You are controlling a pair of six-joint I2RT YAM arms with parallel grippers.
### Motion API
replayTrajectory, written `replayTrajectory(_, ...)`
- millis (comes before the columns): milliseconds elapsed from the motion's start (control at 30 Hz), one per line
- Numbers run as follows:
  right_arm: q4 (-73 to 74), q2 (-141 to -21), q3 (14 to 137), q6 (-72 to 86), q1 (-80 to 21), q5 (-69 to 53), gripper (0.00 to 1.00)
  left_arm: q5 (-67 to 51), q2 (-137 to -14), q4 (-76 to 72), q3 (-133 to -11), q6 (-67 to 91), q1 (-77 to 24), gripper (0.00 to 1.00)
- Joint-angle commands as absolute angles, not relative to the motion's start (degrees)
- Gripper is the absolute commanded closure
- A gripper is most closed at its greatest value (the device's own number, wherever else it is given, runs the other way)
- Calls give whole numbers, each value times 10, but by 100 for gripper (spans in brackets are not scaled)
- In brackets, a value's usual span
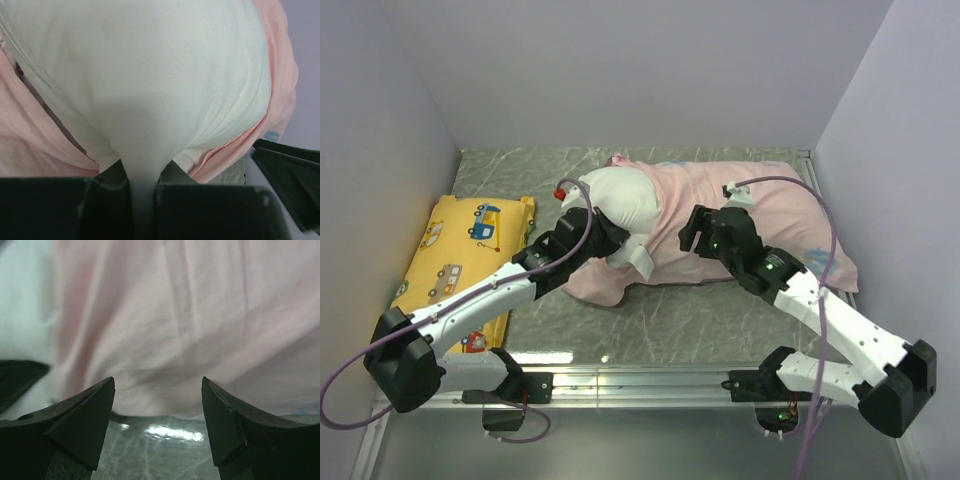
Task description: Remove the pillowcase from the pillow
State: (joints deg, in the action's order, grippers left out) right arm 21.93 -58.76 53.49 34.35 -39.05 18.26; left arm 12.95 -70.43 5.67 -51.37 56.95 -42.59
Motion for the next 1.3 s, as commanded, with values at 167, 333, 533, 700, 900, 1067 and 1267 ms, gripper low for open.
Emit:
replayTrajectory(167, 200, -590, 498, 350, -355, 202, 32, 156, -646, 61, -572, 531, -426, 100)
replayTrajectory(333, 200, -591, 494, 345, -331, 202, 57, 160, -635, 69, -579, 526, -425, 100)
replayTrajectory(533, 219, -574, 505, 316, -242, 191, 100, 172, -620, 102, -615, 507, -406, 100)
replayTrajectory(700, 243, -558, 505, 308, -117, 192, 100, 129, -601, 142, -656, 495, -316, 100)
replayTrajectory(900, 233, -560, 497, 294, 18, 111, 100, 81, -538, 174, -627, 507, -207, 100)
replayTrajectory(1067, 220, -548, 475, 294, 25, 77, 100, 5, -499, 122, -516, 562, -204, 100)
replayTrajectory(1267, 203, -511, 496, 254, 5, -37, 75, -33, -439, 45, -311, 629, -206, 100)
